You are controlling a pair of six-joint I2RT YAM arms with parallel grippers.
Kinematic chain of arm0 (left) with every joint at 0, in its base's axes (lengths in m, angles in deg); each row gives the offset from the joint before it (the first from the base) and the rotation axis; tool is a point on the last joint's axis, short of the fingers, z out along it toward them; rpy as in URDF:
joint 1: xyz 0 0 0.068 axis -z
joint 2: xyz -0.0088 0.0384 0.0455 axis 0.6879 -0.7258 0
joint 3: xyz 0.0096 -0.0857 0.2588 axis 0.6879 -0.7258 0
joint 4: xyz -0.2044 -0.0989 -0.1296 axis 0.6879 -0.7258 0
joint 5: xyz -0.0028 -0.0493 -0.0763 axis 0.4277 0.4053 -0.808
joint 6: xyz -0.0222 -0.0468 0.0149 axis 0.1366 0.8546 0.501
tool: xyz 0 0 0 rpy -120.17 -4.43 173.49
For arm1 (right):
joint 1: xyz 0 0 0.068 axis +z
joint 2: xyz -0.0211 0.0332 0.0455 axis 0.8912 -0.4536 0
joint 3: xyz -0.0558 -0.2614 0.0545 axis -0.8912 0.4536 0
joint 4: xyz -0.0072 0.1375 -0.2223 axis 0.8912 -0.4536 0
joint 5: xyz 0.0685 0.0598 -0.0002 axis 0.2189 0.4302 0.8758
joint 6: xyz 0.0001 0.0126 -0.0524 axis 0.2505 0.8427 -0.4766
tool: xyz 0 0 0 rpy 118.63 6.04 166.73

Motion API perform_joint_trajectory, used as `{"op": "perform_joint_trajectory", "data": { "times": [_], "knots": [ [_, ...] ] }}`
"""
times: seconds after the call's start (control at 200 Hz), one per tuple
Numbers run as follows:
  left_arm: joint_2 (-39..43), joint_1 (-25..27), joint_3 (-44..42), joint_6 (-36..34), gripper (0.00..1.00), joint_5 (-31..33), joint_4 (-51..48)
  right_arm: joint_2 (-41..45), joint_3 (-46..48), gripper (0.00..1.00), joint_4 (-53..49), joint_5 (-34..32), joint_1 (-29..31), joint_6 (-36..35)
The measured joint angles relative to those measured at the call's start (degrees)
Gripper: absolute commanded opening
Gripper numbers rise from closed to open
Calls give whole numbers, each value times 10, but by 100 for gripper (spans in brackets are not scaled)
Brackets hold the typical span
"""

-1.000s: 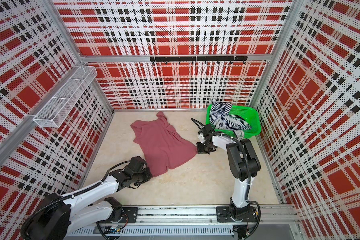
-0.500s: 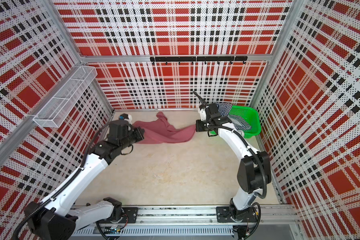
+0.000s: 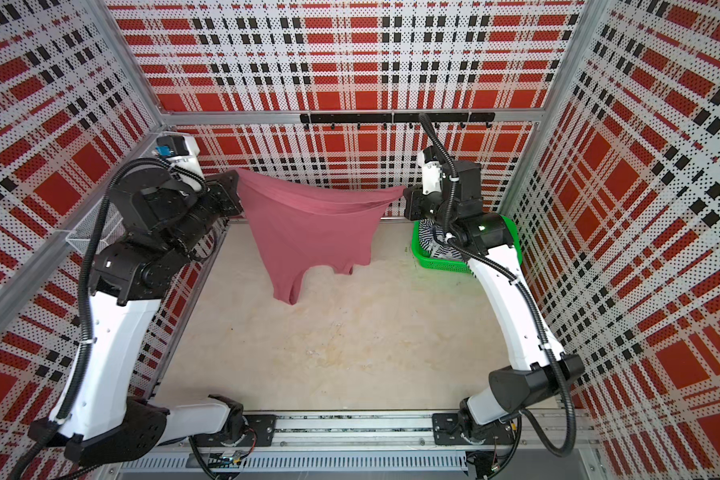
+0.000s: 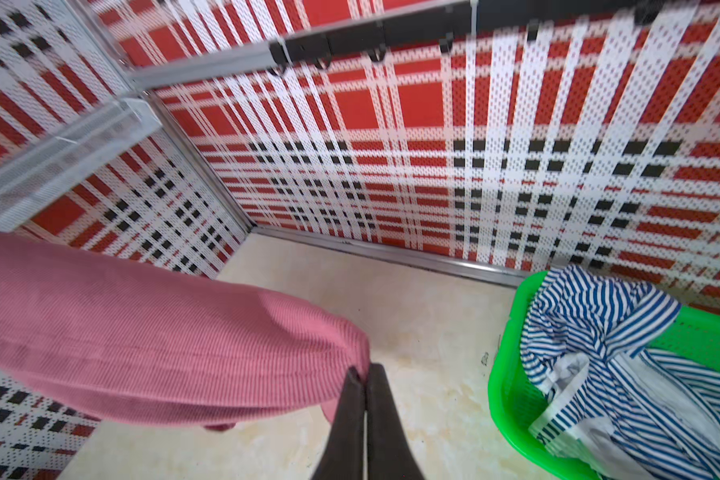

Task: Fold and stack the tank tops
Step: 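Lift the tank top by the hem with both grippers and shake it out, then lay the tank top flat toward the robot and release both grippers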

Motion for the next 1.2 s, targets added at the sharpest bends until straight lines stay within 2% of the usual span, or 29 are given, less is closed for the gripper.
{"op": "perform_joint_trajectory", "data": {
  "times": [0.14,0.251,0.336,0.456,0.566,0.661,0.802,0.927,0.982,1.052,1.203],
  "knots": [
    [19,-17,13,-20,0,-7,-13,37,-15,0,3,11,0,0],
    [20,-95,10,-27,0,-54,-19,29,-38,0,3,19,0,-2],
    [-4,-156,0,-28,0,-104,-17,-9,-74,0,3,33,-3,-3],
    [-74,-198,7,-26,0,-162,3,-107,-151,0,-1,43,-7,-12],
    [-178,-209,45,-17,0,-205,23,-227,-265,0,-18,48,-14,-19],
    [-278,-205,114,-2,0,-224,40,-311,-347,0,-5,76,-22,-19],
    [-390,-191,252,31,0,-231,61,-340,-348,0,63,146,-39,8],
    [-387,-175,270,43,0,-233,99,-332,-343,0,116,182,-54,21],
    [-365,-168,245,42,0,-232,123,-311,-310,0,137,194,-59,21],
    [-309,-160,162,40,0,-224,157,-269,-240,0,156,205,-61,16],
    [-142,-131,-131,38,0,-201,255,-164,-25,0,202,229,-67,-3]
  ]
}}
